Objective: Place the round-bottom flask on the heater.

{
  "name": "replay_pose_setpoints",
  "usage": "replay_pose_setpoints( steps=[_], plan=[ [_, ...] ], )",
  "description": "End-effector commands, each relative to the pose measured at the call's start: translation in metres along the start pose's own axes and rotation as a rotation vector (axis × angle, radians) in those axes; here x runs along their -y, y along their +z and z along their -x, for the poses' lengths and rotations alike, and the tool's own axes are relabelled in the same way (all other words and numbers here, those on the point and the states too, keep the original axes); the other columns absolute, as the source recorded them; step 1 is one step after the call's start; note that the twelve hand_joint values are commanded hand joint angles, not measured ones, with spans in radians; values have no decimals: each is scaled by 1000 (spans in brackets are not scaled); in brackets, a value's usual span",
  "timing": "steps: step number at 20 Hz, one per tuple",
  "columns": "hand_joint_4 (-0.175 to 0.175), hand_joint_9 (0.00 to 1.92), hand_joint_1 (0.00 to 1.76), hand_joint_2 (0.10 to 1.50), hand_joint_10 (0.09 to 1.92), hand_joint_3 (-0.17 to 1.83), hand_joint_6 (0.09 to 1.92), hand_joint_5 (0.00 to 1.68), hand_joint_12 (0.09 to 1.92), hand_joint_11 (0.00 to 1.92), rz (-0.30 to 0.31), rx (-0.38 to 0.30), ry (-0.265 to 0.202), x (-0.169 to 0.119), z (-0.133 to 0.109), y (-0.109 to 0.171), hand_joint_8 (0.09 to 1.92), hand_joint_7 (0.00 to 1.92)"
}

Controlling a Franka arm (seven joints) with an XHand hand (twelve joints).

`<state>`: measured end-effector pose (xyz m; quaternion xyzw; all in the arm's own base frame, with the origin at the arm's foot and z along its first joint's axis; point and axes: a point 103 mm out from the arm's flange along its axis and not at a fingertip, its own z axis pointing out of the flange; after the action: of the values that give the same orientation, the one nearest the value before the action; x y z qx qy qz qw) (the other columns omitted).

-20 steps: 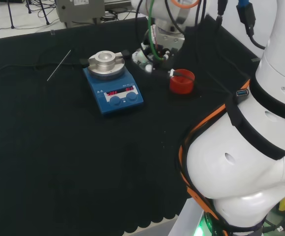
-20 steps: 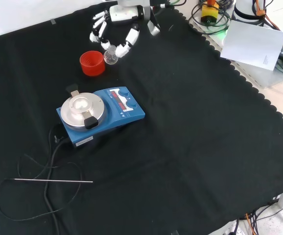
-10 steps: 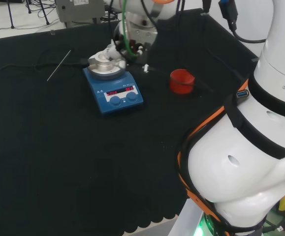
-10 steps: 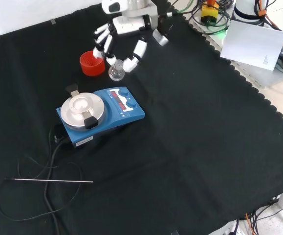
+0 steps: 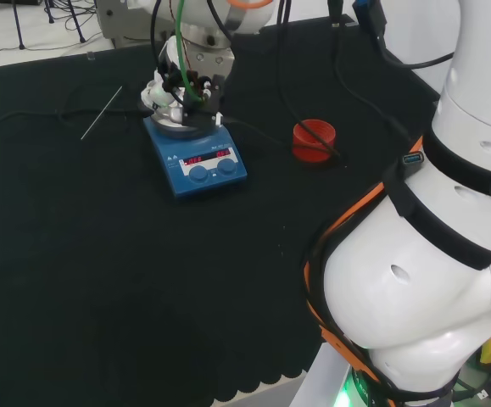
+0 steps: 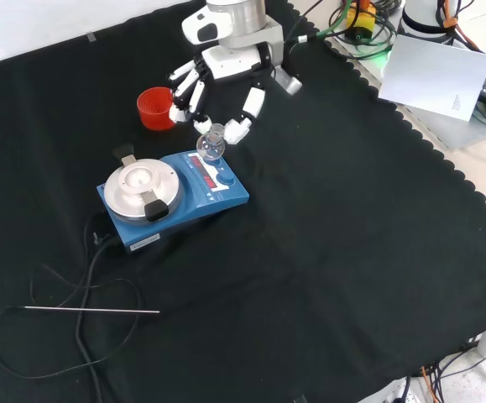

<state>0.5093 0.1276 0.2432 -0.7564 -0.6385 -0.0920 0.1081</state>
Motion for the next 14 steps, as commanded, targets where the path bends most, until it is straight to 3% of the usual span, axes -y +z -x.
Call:
replay_pose_setpoints(
  steps=[1,14],
  plan=[
    [175,698,1099,724,563,602,823,1172,1322,273,0,4,29,-40,-25,4,593,509],
    [175,699,1100,720,563,607,819,1175,1317,277,15,21,51,-95,-23,6,593,510]
  ],
)
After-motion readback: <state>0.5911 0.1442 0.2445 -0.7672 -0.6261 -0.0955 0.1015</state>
